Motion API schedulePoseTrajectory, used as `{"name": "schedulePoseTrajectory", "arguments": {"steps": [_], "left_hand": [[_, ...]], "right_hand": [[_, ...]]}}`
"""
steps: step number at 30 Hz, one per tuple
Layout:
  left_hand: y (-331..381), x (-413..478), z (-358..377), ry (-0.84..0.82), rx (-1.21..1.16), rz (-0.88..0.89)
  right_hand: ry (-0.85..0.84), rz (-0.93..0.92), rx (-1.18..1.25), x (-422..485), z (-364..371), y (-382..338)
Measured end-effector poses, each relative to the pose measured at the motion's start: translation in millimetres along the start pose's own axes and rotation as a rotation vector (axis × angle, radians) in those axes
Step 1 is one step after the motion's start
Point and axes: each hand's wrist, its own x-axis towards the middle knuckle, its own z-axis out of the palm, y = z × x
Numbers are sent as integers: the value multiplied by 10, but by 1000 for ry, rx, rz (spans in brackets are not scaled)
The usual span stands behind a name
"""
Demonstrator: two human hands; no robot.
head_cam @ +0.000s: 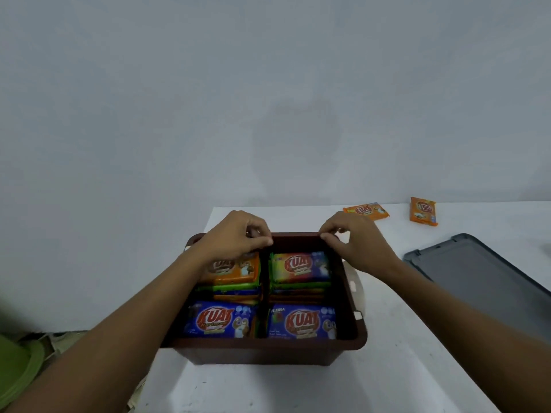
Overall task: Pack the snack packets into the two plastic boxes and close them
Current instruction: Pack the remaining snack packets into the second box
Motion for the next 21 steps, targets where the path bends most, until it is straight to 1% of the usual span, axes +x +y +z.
{"name": "schedulePoseTrajectory", "arguments": {"steps": [2,4,8,13,15,18,21], "left_hand": [[205,199,110,61,-53,20],[391,453,249,73,-80,27],[673,1066,590,-7,-83,-5],[885,1841,1134,-192,84,-16],[930,2105,1361,-246,161,-26],[962,2460,1638,-280,255,-58],[907,2745,1867,-304,327,-74]], "right_hand": [[15,77,9,-36,-147,257],[-16,167,-3,-111,-283,592],[-54,311,-59,-277,-525,1308],[-22,507,-50,-332,-855,2056],[-52,581,-61,-320,-964,2338],[-113,673,-91,-234,-1091,2704],[-163,714,-165,-59,-1114,3000]]}}
